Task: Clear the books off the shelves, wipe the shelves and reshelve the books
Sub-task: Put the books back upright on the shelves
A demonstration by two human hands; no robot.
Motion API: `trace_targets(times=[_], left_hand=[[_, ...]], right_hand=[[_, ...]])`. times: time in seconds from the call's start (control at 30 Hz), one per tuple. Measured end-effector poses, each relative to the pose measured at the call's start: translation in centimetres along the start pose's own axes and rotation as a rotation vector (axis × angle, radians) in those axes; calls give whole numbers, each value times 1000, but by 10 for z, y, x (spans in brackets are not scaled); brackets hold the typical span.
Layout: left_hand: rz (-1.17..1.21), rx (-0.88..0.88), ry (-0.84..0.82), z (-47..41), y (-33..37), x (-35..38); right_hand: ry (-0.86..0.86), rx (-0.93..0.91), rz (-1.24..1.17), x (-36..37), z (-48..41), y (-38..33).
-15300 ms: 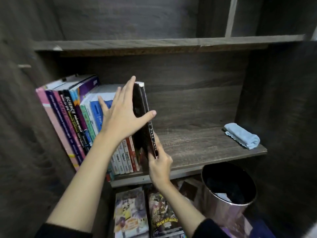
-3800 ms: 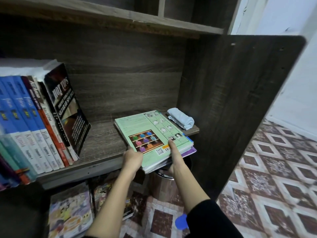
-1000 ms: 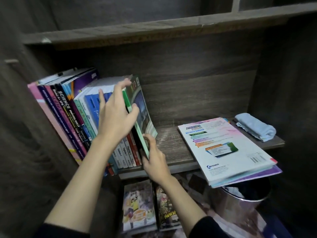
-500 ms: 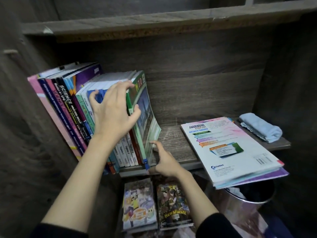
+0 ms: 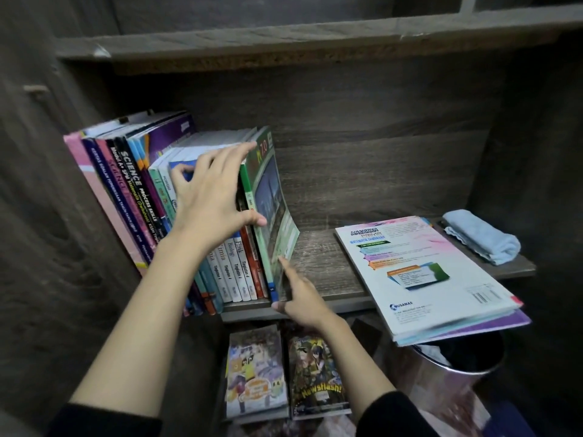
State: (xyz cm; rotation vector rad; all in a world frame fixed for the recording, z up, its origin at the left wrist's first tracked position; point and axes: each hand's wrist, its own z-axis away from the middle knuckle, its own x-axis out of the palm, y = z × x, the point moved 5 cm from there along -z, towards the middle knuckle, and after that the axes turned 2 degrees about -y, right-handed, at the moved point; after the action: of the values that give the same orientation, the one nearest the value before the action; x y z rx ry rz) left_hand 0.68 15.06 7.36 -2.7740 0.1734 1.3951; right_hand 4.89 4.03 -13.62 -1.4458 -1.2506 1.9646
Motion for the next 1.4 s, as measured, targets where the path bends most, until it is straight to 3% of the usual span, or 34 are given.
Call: trace_targets(times=[0.17,0.33,0.5,0.57,0.67,0.77,0.87,1.4], left_hand=[[-12,-85,12,13,15,5],[276,-205,337,35,56,16],[400,-280,464,57,101,48],[485,-273,373,60,118,67],[670,-360,29,65,137,111],[709,-455,-325,73,151,155],[711,-505,-515,82,163,174],[784,-602,-654,90,160,195]], right_hand=[[-49,11,114,-16,6,-5],[298,-25,150,-77,27,-4],[634,102,343,-145,67,20],[693,230,456,-169,82,41],[679,488,550,-195,104,82],[648,661,482,-209,125,114],[605,716,405,-213,135,130],[629,778,484,-205,134,112]])
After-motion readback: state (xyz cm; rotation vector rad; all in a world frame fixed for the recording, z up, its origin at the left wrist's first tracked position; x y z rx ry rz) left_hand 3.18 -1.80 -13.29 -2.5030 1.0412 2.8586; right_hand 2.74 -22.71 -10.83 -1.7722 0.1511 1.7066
